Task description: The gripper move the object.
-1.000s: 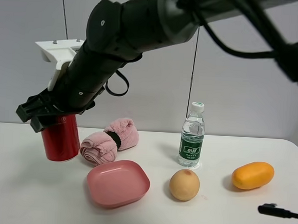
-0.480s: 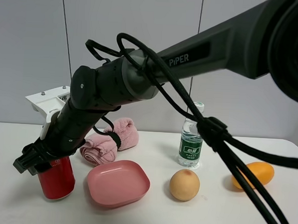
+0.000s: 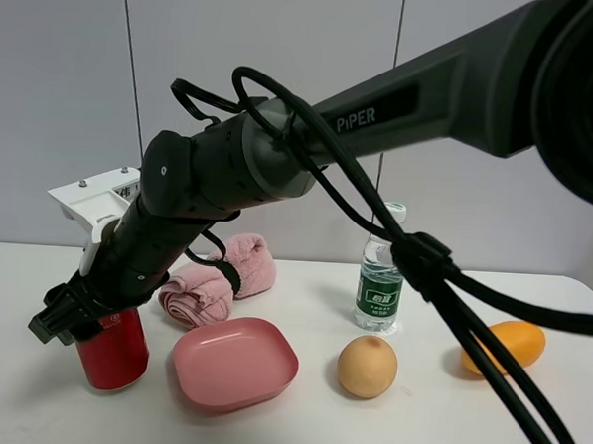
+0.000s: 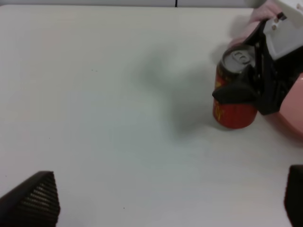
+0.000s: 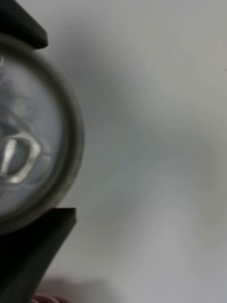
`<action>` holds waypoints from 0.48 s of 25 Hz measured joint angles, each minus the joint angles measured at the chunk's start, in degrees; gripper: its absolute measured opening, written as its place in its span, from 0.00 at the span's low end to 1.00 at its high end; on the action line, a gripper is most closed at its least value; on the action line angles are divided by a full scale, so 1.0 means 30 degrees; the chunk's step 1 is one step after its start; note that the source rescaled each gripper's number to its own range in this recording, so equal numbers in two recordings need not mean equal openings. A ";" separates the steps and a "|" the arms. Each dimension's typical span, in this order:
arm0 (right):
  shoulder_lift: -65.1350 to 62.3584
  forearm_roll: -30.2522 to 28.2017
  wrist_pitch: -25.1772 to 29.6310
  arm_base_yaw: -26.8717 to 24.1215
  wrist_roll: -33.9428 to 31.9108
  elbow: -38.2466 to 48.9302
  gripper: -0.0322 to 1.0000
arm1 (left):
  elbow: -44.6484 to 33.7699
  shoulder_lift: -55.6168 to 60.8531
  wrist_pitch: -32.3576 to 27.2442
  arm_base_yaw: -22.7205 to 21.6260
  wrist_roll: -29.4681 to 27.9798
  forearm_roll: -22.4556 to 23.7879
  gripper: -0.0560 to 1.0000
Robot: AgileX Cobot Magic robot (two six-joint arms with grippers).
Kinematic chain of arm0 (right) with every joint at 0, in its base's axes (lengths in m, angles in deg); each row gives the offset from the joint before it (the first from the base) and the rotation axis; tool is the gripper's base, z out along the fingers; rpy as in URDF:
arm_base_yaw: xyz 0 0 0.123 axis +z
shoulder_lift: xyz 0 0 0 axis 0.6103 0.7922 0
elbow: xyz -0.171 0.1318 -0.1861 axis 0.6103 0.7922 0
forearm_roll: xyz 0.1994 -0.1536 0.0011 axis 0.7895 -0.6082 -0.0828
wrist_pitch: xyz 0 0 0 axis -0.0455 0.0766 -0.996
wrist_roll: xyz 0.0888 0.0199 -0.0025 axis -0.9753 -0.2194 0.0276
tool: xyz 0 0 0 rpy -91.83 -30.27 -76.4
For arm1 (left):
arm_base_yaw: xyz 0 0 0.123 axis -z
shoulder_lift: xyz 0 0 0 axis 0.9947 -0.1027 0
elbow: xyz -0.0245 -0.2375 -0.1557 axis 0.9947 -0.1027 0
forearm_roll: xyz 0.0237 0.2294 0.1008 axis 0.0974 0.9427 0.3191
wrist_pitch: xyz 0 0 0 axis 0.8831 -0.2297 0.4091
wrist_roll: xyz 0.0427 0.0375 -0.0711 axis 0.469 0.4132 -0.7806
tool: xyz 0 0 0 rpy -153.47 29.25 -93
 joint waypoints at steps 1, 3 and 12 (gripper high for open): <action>0.0000 0.0024 0.0036 0.0000 0.0000 -0.0091 0.29 | 0.0000 0.0000 0.0000 0.0000 0.0000 0.0000 1.00; -0.0018 0.0155 0.0132 0.0000 0.0000 -0.0117 0.51 | 0.0000 0.0000 0.0000 0.0000 0.0000 0.0000 1.00; -0.4451 0.0139 0.3017 0.0000 0.0000 -0.0117 0.73 | 0.0000 0.0000 0.0000 0.0000 0.0000 0.0000 1.00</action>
